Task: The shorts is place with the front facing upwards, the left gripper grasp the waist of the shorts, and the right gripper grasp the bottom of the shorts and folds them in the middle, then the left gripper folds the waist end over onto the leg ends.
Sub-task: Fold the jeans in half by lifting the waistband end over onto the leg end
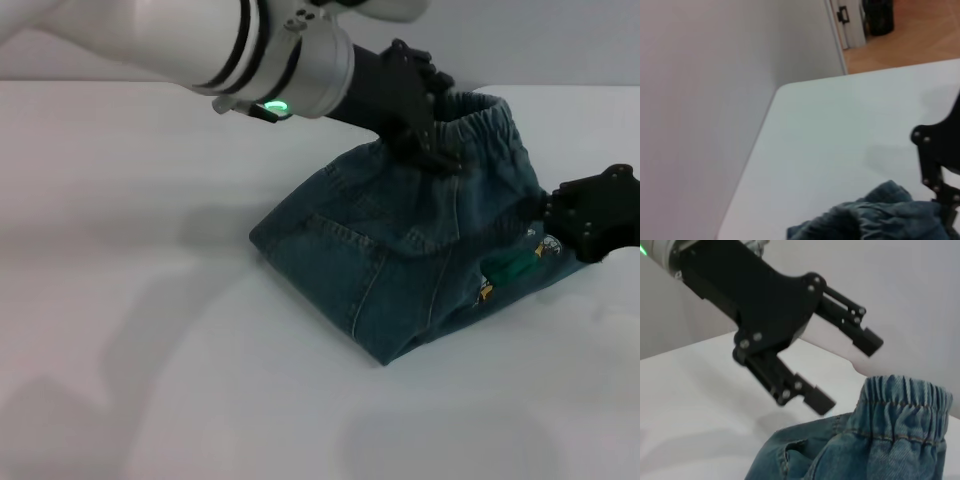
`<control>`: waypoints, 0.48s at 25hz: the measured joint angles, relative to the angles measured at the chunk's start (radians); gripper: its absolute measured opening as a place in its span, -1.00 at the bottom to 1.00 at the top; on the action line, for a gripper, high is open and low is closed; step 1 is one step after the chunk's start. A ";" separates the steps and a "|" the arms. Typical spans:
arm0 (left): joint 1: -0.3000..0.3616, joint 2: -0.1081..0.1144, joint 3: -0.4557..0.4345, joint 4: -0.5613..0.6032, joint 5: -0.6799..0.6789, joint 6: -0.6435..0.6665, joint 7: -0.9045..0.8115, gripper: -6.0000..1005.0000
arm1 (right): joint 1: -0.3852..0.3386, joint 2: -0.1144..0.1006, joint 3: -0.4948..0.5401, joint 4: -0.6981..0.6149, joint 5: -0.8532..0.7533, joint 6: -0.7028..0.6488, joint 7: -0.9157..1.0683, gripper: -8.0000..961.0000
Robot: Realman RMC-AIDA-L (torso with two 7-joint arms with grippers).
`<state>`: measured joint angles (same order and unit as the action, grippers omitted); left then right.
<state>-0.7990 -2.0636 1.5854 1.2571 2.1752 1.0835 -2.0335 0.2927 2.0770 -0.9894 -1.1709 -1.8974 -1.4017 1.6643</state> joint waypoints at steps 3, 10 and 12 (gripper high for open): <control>0.010 0.001 -0.021 0.001 0.000 -0.018 0.000 0.63 | -0.005 0.000 0.000 0.000 0.000 0.006 0.000 -0.93; 0.025 0.002 -0.054 0.009 0.002 -0.038 -0.001 0.63 | -0.022 0.001 0.000 0.003 0.000 0.035 0.000 -0.92; 0.025 0.002 -0.054 0.008 0.002 -0.037 -0.001 0.63 | -0.026 0.001 0.000 0.004 0.000 0.046 0.000 -0.92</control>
<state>-0.7743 -2.0617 1.5311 1.2656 2.1768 1.0463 -2.0341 0.2665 2.0779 -0.9891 -1.1667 -1.8974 -1.3557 1.6643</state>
